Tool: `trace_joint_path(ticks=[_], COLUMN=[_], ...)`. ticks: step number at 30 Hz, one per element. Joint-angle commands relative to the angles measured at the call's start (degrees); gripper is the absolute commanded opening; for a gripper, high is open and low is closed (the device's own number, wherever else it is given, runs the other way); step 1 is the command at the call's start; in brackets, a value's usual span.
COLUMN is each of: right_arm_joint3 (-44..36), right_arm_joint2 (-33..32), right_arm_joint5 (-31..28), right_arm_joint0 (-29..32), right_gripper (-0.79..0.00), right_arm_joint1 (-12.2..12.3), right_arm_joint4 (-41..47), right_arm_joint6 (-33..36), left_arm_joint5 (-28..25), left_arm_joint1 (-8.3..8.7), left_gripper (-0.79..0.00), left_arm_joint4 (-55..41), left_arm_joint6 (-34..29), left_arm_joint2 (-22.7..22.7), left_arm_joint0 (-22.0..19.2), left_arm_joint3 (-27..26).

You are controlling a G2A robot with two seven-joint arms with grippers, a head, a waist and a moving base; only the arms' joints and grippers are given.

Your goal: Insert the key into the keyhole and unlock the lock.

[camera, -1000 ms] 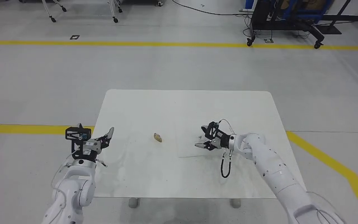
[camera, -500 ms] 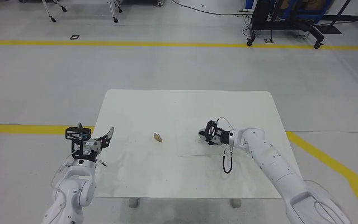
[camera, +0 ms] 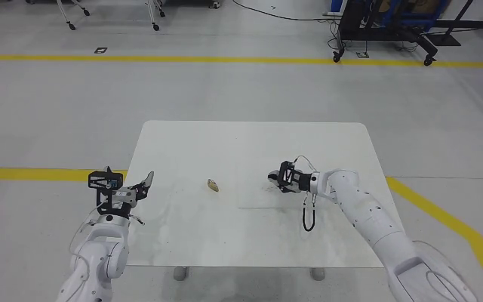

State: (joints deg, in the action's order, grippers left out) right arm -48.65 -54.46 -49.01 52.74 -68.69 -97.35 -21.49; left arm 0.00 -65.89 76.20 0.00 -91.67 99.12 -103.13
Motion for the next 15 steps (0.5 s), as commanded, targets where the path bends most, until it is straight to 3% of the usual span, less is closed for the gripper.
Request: trace_joint_path(ticks=[1, 9, 15], right_arm_joint3=[0.0, 0.0, -0.4], right_arm_joint2=[0.0, 0.0, -3.0], right_arm_joint5=[0.0, 0.0, 3.6], right_arm_joint0=[0.0, 0.0, 3.8], right_gripper=[-0.785, -0.785, -0.785], right_arm_joint1=[0.0, 0.0, -0.4], right_arm_joint4=[0.0, 0.0, 11.8], right_arm_joint6=[0.0, 0.0, -5.3], left_arm_joint5=[0.0, 0.0, 0.0], left_arm_joint1=[0.0, 0.0, 0.0], left_gripper=[0.0, 0.0, 0.0], left_arm_joint4=[0.0, 0.0, 0.0], left_arm_joint6=[0.0, 0.0, 0.0], left_arm_joint2=[0.0, 0.0, 0.0], left_arm_joint0=[0.0, 0.0, 0.0], left_arm_joint3=[0.0, 0.0, 0.0])
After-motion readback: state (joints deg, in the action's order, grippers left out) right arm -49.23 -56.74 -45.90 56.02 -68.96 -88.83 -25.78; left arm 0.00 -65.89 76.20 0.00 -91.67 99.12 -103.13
